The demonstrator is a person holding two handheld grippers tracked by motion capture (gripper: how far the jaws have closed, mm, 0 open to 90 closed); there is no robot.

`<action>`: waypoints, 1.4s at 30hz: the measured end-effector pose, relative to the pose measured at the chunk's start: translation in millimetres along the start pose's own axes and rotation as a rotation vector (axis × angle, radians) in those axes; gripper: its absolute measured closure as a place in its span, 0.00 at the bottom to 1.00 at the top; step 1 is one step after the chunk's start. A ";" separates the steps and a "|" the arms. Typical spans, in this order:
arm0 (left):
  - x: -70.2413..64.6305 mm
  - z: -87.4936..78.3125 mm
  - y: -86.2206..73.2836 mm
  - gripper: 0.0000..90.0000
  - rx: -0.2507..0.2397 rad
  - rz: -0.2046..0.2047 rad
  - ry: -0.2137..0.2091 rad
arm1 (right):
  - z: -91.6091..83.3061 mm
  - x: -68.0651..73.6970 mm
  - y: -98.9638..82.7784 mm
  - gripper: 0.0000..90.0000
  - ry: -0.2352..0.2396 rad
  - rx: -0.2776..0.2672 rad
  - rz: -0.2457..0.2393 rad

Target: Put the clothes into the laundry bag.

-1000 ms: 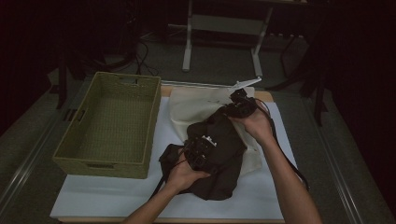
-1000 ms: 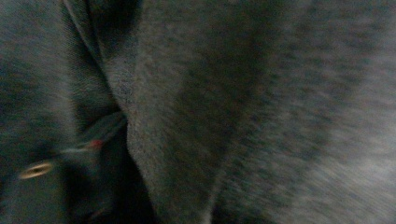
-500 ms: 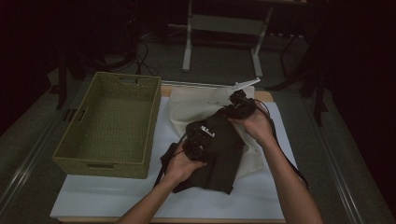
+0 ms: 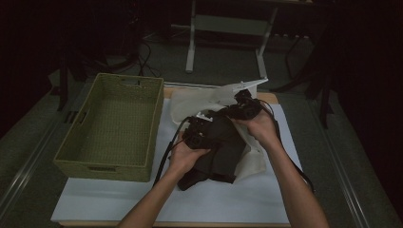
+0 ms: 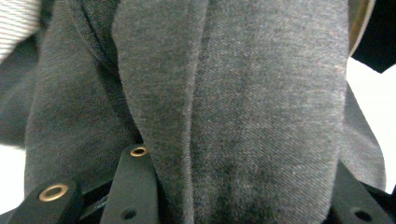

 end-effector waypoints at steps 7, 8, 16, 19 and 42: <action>0.0 20.8 6.9 0.64 -0.076 -0.084 0.025 | 4.5 4.5 0.6 0.96 0.004 0.009 -0.002; 4.8 20.4 7.7 0.64 -0.083 -0.113 0.021 | 4.4 3.3 -1.0 0.96 0.004 0.014 0.000; 2.8 27.3 5.8 0.45 -0.036 -0.141 -0.051 | 8.9 1.4 -7.1 0.96 -0.001 0.032 -0.008; 3.8 14.6 2.2 0.33 -0.033 -0.141 -0.068 | 6.9 -2.4 -10.1 0.95 -0.002 0.034 -0.002; 3.5 -24.4 -43.4 0.22 -0.018 -0.003 -0.050 | 7.5 -5.9 -13.5 0.95 0.007 0.032 0.010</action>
Point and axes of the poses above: each handheld gripper's, and its own axes: z roughly forward along the jaws, y roughly out of its top, x roughly to its left, the point moved 7 cm from there along z, roughly forward along the jaws, and after that the axes turned 12 degrees about x, right-handed, at the moved point
